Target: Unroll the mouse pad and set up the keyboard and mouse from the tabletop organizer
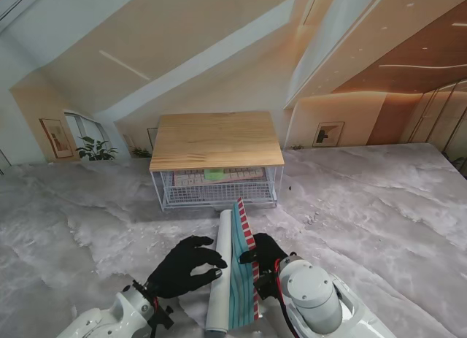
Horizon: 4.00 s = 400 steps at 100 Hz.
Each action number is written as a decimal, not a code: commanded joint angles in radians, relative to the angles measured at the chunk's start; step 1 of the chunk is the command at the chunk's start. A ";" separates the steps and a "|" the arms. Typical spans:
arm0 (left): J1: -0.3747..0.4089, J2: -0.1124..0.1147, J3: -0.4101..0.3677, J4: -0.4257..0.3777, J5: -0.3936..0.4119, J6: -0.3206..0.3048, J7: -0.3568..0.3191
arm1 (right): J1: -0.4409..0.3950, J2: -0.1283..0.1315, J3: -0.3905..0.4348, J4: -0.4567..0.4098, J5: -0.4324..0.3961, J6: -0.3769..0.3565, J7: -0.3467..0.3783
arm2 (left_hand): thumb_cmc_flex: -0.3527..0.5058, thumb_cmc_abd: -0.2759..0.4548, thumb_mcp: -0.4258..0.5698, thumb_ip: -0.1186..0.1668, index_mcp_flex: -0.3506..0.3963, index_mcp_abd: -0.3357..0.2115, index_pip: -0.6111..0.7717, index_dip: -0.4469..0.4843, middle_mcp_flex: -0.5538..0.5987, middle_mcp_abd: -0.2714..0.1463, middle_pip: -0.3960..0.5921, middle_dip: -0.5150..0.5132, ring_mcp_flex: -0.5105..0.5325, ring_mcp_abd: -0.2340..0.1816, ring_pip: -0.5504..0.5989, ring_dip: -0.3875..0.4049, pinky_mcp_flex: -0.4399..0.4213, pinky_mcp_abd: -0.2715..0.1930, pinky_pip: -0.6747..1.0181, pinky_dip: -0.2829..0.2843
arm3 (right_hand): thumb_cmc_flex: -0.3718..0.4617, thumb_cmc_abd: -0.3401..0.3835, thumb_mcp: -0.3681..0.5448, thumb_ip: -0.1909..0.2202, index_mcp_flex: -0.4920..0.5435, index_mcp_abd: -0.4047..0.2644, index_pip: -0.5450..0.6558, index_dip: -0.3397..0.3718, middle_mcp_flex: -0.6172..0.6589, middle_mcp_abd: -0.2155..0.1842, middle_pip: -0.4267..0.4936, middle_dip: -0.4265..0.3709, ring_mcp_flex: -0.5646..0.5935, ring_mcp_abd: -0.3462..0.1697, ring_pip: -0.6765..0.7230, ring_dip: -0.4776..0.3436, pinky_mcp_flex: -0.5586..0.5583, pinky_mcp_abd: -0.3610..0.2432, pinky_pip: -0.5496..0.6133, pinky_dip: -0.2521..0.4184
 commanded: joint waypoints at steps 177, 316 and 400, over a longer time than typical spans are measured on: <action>0.034 -0.005 -0.129 0.051 0.195 0.087 0.117 | -0.042 0.035 0.087 -0.038 -0.081 0.007 0.090 | -0.035 0.020 0.020 0.005 0.002 -0.013 0.017 0.010 0.007 -0.018 0.003 0.001 -0.034 -0.056 -0.017 0.000 -0.017 -0.046 -0.170 0.077 | 0.057 0.005 0.119 0.128 0.109 -0.111 0.061 0.042 0.066 0.111 0.059 0.026 0.071 -0.147 0.095 -0.005 0.035 -0.229 0.242 -0.014; -0.005 0.024 -0.112 0.098 0.268 0.175 0.012 | -0.061 0.040 0.122 -0.055 -0.093 0.005 0.096 | -0.038 0.028 0.013 0.006 -0.008 -0.021 0.030 0.010 0.002 -0.032 0.001 -0.001 -0.049 -0.072 -0.030 -0.005 -0.021 -0.070 -0.221 0.031 | 0.056 0.007 0.116 0.139 0.111 -0.111 0.057 0.048 0.067 0.111 0.058 0.028 0.071 -0.144 0.098 -0.004 0.035 -0.223 0.245 -0.013; 0.155 -0.067 -0.296 -0.023 0.107 0.167 0.343 | -0.069 0.033 0.131 -0.060 -0.089 0.005 0.069 | -0.018 0.005 -0.003 0.024 -0.046 -0.001 -0.016 0.000 -0.056 -0.016 0.002 0.001 -0.040 0.012 -0.001 0.013 -0.021 0.043 -0.043 0.070 | 0.059 0.002 0.118 0.142 0.116 -0.111 0.057 0.047 0.068 0.110 0.058 0.029 0.071 -0.143 0.098 -0.005 0.035 -0.222 0.246 -0.015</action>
